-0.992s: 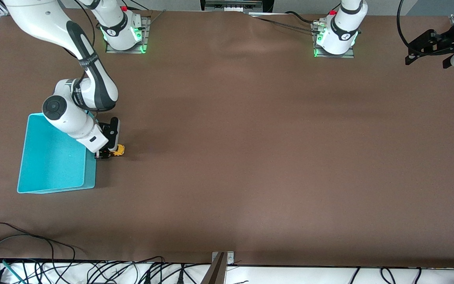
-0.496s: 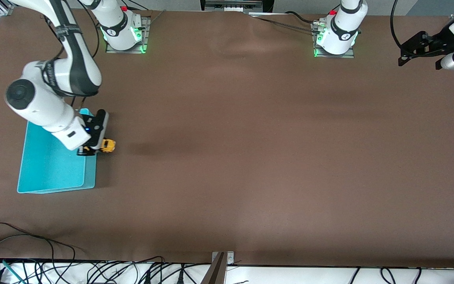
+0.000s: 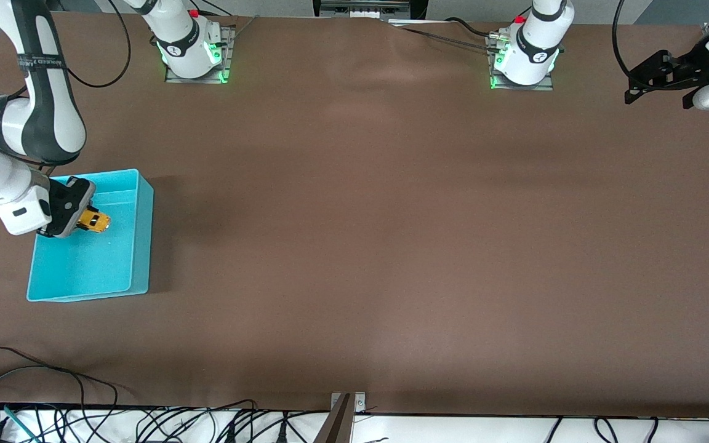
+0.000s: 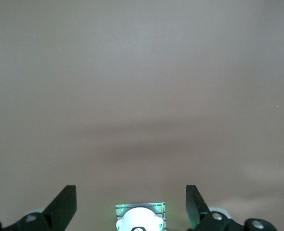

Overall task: Wind up and store yellow beetle car
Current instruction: 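Lift the car with the right gripper and lower it into the bin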

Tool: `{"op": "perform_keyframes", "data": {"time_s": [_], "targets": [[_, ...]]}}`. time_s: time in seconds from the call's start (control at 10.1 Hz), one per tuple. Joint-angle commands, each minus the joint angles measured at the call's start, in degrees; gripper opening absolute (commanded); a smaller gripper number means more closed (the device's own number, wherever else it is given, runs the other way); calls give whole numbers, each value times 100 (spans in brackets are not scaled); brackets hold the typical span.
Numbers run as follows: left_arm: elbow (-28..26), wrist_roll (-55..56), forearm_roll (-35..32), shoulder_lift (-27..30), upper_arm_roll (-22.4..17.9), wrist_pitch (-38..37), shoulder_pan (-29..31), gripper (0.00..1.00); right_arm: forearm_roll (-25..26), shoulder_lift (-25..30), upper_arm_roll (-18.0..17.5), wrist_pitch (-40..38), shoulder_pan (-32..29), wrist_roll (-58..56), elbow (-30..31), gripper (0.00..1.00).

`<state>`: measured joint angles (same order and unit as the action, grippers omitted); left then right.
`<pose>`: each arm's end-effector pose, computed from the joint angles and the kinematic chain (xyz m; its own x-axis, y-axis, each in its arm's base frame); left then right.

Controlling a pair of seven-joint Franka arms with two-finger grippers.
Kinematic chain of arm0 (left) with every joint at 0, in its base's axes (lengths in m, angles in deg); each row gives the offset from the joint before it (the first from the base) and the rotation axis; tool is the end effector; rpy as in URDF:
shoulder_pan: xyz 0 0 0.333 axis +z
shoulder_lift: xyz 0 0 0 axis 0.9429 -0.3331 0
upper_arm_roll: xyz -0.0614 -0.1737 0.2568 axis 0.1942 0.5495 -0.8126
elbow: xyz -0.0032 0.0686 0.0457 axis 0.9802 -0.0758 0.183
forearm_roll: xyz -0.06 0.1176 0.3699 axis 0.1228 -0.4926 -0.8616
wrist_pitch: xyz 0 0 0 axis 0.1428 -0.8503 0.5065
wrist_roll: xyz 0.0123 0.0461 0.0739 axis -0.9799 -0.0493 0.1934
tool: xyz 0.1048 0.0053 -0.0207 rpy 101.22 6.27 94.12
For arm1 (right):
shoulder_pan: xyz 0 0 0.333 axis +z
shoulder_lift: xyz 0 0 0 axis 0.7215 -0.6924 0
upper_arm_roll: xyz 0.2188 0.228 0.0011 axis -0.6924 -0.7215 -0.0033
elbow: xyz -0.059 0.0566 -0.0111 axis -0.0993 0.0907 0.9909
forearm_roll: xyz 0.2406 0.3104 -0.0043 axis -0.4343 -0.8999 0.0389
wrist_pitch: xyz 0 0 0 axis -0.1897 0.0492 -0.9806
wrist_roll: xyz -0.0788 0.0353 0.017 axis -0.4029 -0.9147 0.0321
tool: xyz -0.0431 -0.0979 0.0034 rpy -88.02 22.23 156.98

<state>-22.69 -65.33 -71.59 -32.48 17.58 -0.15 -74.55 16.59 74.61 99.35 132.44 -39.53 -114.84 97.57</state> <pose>0.5063 -0.0313 0.6666 0.9884 -0.0626 -0.1382 -0.0603 -0.9980 0.0203 0.5847 -0.1015 0.3254 0.3360 0.9405 -0.0509 0.9418 -0.3359 0.0104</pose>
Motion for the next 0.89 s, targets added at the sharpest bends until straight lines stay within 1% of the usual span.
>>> {"op": "perform_keyframes", "data": {"time_s": [0.0, 0.1, 0.2, 0.4, 0.6, 0.69, 0.79], "targets": [[13, 90, 195, -10, -16, 16, 84, 100, -65, 26, 189, 1156, 30, -47, 846, 0], [-13, 89, 195, -10, -16, 8, 84, 100, -65, -43, 234, 1510, -23, -39, 1041, 0], [-22, 89, 186, -27, -7, 8, 84, 100, -82, -157, 234, 1592, -189, -30, 1069, 0], [-31, 63, 195, -62, -7, 43, 84, 100, -319, -333, 234, 1593, -322, -56, 1069, 0], [-171, 46, 221, -54, 28, 358, 84, 100, -442, -430, 234, 1593, -348, -56, 1069, 0], [-163, 54, 230, -54, 28, 351, 84, 100, -460, -466, 234, 1593, -366, -56, 1069, 0], [-120, 89, 230, -62, 28, 325, 23, 100, -591, -527, 234, 1593, -427, -56, 1060, 0]]}}
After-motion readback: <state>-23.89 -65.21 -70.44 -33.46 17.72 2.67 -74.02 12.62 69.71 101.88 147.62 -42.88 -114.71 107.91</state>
